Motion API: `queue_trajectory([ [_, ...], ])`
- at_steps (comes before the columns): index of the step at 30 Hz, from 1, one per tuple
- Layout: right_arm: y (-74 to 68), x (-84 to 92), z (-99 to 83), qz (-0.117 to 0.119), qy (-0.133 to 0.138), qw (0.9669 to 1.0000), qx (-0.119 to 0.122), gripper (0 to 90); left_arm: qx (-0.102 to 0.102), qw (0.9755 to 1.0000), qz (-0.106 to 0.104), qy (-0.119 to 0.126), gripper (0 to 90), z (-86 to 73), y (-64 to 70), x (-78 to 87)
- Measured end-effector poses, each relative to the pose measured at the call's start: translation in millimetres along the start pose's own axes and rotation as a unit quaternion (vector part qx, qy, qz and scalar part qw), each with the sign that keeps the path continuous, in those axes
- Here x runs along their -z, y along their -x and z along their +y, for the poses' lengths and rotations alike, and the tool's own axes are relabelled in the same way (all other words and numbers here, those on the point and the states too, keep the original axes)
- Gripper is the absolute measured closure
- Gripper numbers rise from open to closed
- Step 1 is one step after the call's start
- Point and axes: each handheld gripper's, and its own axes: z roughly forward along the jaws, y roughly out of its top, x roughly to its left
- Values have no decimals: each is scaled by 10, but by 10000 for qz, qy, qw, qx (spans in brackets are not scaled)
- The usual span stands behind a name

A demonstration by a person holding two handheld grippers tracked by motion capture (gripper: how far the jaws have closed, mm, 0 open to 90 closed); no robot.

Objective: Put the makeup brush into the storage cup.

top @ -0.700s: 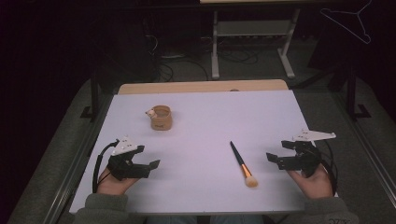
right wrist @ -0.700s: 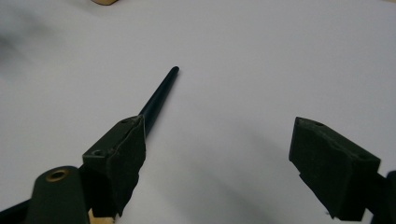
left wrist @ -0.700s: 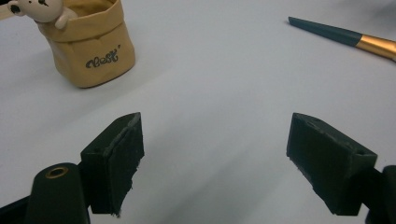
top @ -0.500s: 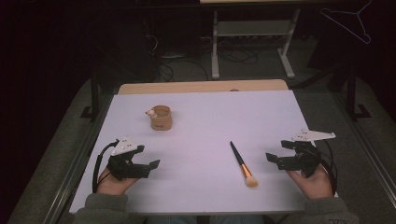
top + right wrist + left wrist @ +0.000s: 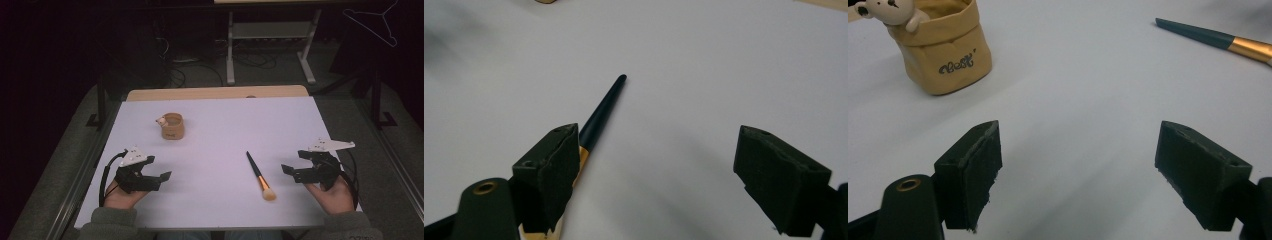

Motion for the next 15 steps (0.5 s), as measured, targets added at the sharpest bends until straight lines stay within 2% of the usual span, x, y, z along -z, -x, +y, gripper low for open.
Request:
queue_trajectory([
  [3, -22, -17, 19, 27, 9, 10000, 87, 180, 47, 10000, -11, -7, 184, -4, 8, -8],
  [5, -39, -19, 26, 44, -8, 10000, 40, 180, 46, 10000, -12, -10, 184, -3, 10, -9],
  [8, -59, -31, 45, 68, -3, 9999, 94, 184, 46, 10000, -20, 0, 184, -3, 13, -11],
  [9, -70, -33, 51, 86, -21, 9999, 73, 184, -15, 10000, -21, -51, 184, -2, 5, -6],
  [11, -95, -50, 74, 145, -33, 9998, 96, 185, 34, 10000, -33, 2, 184, 1, 19, -18],
  [12, -95, -50, 74, 145, -33, 9998, 96, 185, -98, 9999, -21, -49, 184, 6, 5, -12],
  [15, -132, -63, 101, 172, -28, 9997, 144, 189, -102, 9999, -32, -53, 183, 9, 14, -12],
])
